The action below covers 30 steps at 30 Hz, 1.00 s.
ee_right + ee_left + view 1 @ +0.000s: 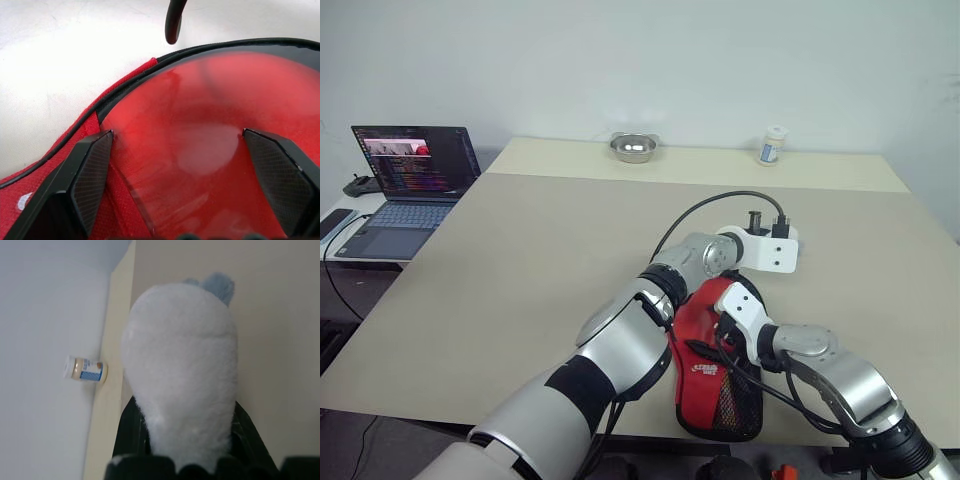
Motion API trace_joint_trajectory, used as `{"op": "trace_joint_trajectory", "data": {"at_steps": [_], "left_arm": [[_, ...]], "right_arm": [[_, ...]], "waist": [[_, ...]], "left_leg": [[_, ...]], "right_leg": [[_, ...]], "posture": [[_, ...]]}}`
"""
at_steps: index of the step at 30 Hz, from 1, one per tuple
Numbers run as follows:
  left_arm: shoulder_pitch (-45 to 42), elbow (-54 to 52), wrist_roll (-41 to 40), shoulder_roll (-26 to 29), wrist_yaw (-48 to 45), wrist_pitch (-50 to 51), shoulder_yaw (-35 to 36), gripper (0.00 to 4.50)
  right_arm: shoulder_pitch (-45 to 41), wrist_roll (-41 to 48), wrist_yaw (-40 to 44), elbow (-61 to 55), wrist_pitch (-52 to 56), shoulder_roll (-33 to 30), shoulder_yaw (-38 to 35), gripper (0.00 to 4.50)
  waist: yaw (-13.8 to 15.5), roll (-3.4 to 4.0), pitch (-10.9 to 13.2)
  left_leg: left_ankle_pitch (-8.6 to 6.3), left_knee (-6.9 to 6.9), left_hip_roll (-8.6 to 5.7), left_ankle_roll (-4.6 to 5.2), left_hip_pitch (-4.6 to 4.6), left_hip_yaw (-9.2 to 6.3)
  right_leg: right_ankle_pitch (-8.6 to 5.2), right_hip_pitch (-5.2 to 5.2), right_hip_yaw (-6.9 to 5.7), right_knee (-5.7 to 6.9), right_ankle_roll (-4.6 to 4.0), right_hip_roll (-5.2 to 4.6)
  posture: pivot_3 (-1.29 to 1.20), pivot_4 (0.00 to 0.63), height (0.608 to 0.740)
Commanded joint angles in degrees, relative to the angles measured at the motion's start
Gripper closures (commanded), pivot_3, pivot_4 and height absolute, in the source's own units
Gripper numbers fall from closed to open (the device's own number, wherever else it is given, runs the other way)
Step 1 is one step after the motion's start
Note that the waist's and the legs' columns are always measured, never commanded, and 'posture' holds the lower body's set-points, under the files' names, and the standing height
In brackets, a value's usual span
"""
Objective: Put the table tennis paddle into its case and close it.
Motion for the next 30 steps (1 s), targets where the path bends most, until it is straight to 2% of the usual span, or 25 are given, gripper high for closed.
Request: {"op": "trace_joint_trajectory", "data": {"at_steps": [1, 14, 30], "left_arm": [[-2.1, -3.2, -3.5, -6.8, -1.8, -3.5, 2.8, 3.94], [2.3, -3.9, -8.7, -9.5, -16.4, -5.7, 4.2, 3.94], [3.8, -4.6, -9.2, -13.3, -20.4, -6.3, 3.5, 3.94]], "right_arm": [[4.0, -0.8, 1.2, 4.9, 6.7, -1.0, 6.1, 0.00], [2.1, -1.2, 1.6, 7.0, 5.8, -0.3, 6.5, 0.00], [2.8, -1.4, 0.6, 6.5, 6.1, -0.2, 6.3, 0.00]], "waist": [[0.0, 0.01, 0.0], [0.0, 0.10, -0.1], [-0.1, 0.27, -0.2]], "left_leg": [[0.00, 0.00, 0.00, 0.00, 0.00, 0.00], [0.00, 0.00, 0.00, 0.01, 0.01, 0.00], [0.00, 0.01, 0.00, 0.01, 0.03, 0.00]], "right_leg": [[0.00, 0.00, 0.00, 0.00, 0.00, 0.00], [0.00, 0.00, -0.02, 0.01, 0.00, 0.02], [0.00, 0.01, -0.01, 0.03, 0.00, 0.05]], "posture": [[0.00, 0.150, 0.740], [0.00, 0.150, 0.740], [0.00, 0.150, 0.740]]}}
